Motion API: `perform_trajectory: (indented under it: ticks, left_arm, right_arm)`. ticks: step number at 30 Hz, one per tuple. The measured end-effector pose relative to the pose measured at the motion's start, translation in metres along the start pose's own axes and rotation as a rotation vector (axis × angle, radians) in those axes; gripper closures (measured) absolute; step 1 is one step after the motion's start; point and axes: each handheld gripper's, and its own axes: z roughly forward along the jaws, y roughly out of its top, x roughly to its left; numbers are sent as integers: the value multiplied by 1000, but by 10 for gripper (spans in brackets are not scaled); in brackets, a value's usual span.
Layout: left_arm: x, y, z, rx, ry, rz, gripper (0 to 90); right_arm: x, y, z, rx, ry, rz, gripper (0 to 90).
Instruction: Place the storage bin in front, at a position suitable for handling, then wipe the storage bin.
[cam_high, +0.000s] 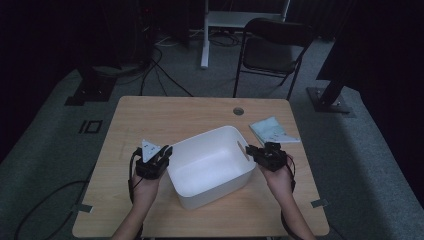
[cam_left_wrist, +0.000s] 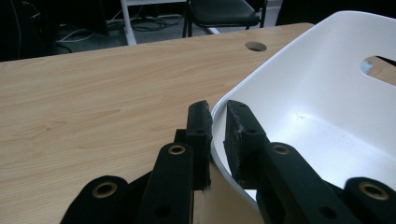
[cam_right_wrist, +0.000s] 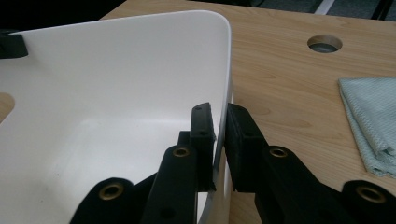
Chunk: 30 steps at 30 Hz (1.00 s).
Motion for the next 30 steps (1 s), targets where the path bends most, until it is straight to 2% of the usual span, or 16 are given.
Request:
perform_trajectory:
  ticks: [4,7,8,10,11,12,14,17,27,28,30]
  left_arm:
    - [0,0,0,-2,-1,-6,806]
    - [0,0,0,-4,1,-9,806]
    - [0,-1,0,-6,-4,-15,806]
    - [0,-1,0,-6,-4,-15,806]
    - [1,-1,1,-9,-11,-19,806]
    - [1,-1,1,-9,-11,-19,806]
    - [2,-1,1,-12,-18,-20,806]
    - [2,-1,1,-14,-22,-24,806]
    - [4,-1,1,-16,-33,-26,807]
    - [4,-1,1,-16,-33,-24,807]
    - [4,-1,1,-18,-34,-26,807]
  right_arm:
    - [-4,0,-3,-3,36,1,723]
    - [-5,1,-8,-21,46,-1,699]
    - [-7,3,-14,-53,69,-4,656]
    - [-8,4,-16,-63,72,-3,656]
    - [-12,7,-23,-101,93,0,605]
    - [-12,7,-23,-101,93,0,605]
    - [-17,9,-28,-137,88,6,568]
    - [-25,10,-30,-148,69,7,514]
    - [-65,8,-20,-123,-19,1,440]
    - [-69,8,-18,-123,-39,-4,437]
    - [-72,8,-17,-124,-41,-4,433]
